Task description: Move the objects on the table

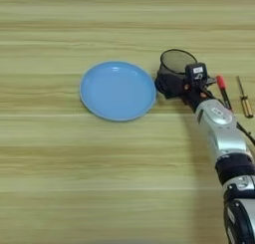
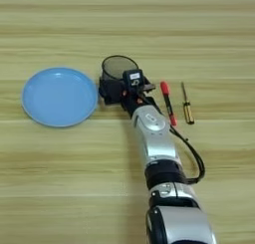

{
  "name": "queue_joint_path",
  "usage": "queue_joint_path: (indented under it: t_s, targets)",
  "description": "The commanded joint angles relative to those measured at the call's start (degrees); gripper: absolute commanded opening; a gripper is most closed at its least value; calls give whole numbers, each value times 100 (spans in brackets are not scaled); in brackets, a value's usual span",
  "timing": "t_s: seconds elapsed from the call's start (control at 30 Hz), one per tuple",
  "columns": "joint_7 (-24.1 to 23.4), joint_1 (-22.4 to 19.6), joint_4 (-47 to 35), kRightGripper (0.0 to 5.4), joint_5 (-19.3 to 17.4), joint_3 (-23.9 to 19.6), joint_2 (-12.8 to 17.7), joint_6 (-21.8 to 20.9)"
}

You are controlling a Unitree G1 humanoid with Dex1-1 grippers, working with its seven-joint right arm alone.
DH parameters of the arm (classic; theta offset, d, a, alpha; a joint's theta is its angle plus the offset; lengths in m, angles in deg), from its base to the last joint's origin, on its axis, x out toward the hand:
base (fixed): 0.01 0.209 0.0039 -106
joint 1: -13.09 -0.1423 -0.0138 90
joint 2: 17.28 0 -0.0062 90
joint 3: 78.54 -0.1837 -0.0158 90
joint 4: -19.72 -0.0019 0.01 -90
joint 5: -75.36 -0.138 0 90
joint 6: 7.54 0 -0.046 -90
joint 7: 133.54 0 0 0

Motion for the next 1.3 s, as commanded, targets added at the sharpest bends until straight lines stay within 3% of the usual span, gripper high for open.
queue_joint_path:
  t_s: [0.03,0.5,0.67,1.3]
  targets:
    - [-47,-157,-584,539,-62,-17,110,16]
    - [-133,955,-1940,539,-59,-55,107,359]
    - [-224,1138,-2048,539,-79,-147,137,418]
    - [-333,891,-1157,539,-223,-610,294,146]
